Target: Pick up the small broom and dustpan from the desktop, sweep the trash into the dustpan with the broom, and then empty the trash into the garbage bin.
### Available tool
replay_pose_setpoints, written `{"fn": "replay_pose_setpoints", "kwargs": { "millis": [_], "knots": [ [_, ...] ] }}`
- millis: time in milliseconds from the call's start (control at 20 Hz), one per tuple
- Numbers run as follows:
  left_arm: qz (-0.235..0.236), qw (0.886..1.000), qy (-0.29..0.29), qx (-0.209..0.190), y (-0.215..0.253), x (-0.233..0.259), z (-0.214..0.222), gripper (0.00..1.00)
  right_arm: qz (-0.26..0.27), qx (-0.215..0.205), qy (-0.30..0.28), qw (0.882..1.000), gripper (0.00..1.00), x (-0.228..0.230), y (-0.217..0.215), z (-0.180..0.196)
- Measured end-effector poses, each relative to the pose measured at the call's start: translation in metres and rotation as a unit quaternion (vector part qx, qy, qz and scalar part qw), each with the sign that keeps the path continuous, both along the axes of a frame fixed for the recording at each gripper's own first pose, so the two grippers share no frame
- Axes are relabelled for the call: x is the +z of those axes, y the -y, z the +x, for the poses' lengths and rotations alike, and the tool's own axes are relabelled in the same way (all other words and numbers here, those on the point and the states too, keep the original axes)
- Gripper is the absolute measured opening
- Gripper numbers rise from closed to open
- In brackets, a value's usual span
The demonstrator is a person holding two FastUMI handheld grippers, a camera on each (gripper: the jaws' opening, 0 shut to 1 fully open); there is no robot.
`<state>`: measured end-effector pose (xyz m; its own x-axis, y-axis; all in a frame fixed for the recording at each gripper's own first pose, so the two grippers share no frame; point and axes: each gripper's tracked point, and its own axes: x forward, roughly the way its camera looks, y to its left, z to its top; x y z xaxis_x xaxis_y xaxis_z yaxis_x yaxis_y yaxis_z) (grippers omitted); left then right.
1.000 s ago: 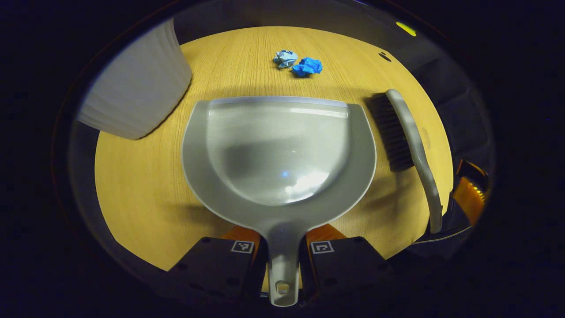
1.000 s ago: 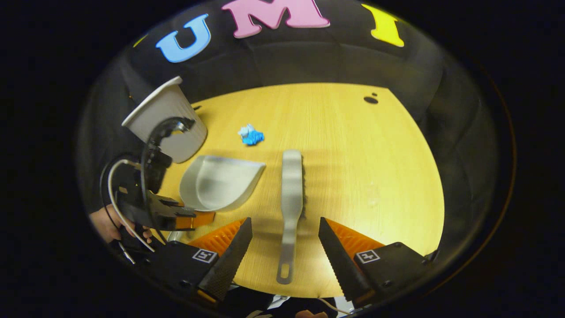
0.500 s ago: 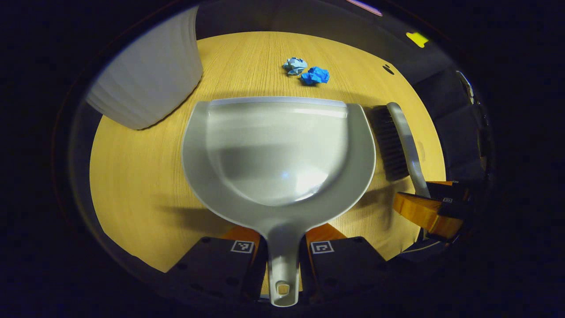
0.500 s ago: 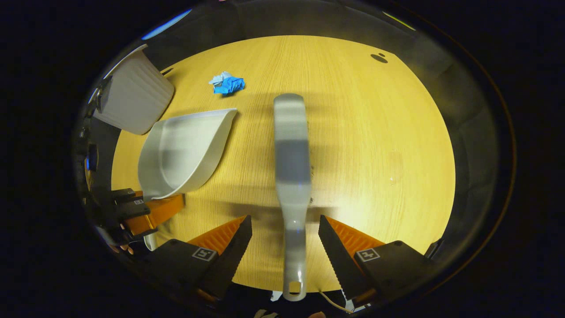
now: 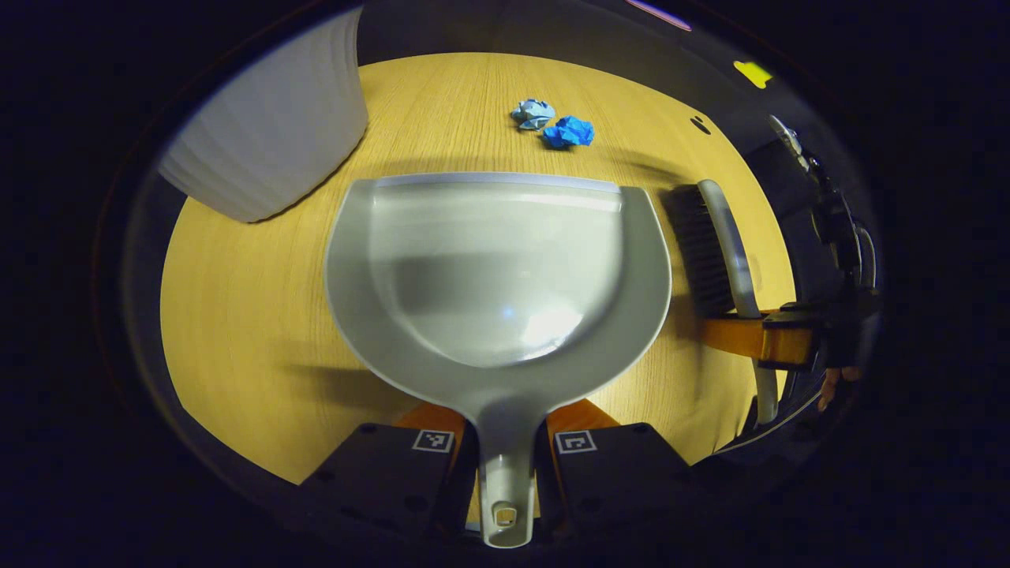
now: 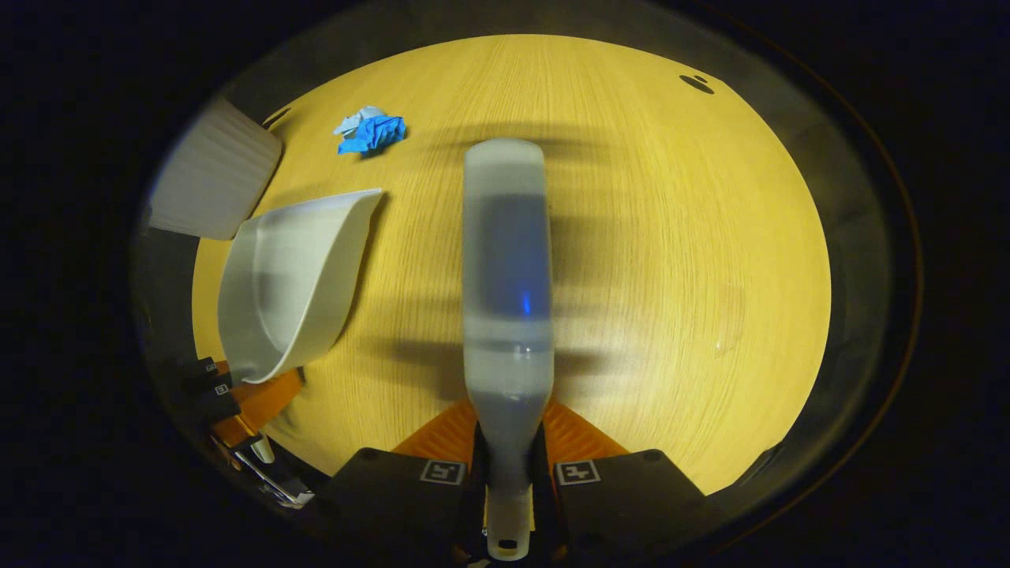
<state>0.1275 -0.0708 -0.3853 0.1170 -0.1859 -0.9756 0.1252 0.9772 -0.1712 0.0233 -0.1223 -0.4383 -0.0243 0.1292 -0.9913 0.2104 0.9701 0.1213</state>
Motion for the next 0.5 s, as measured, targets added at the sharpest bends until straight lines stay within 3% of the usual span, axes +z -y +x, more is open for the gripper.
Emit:
{"fn": "replay_pose_setpoints", "kwargs": {
  "millis": [150, 300, 500],
  "knots": [
    [0.018, 0.999, -0.006, -0.035, -0.012, -0.001, -0.005, 0.30, 0.011, 0.036, 0.004, 0.999, 0.24, 0.004, 0.010, 0.020],
    [0.031, 0.996, -0.013, -0.078, -0.029, 0.003, -0.006, 0.31, -0.044, 0.125, 0.043, 0.990, 0.24, 0.009, 0.048, 0.069],
    [0.045, 0.991, -0.024, -0.125, -0.052, 0.007, 0.008, 0.30, -0.031, 0.177, 0.067, 0.982, 0.24, 0.008, 0.045, 0.141]
  ]
}}
